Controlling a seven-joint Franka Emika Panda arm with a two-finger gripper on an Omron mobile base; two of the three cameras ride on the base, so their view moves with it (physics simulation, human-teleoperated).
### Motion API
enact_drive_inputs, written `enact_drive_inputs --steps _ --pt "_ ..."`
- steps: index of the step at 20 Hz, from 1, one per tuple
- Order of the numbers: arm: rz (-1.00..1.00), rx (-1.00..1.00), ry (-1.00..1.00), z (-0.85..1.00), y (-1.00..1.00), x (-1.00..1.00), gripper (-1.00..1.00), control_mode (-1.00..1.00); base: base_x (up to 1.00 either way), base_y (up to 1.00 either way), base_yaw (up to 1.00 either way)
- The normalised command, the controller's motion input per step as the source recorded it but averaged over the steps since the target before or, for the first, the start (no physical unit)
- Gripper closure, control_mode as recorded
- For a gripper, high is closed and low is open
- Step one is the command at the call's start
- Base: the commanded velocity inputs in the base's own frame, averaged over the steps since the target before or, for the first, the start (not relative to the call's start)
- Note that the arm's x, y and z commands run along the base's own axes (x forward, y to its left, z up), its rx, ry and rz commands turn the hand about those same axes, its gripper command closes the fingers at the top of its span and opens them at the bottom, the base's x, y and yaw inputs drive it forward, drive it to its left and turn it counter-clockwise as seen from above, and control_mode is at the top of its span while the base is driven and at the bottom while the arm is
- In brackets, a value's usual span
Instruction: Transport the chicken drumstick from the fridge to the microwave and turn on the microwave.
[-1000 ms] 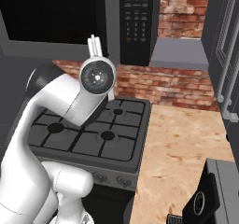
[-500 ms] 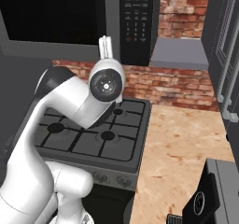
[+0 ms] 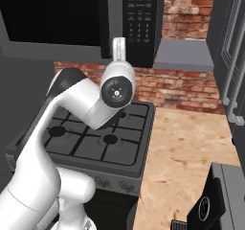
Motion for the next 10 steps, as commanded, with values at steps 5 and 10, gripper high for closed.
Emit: enact_drive_inputs --steps 5,10 --pt "-0.01 0.12 0.00 0.10 -0.27 0.22 1.00 -1.00 0.00 0.00 0.00" --pt "0.00 0.12 0.00 0.15 -0.21 0.20 1.00 -1.00 0.00 0.00 0.00"
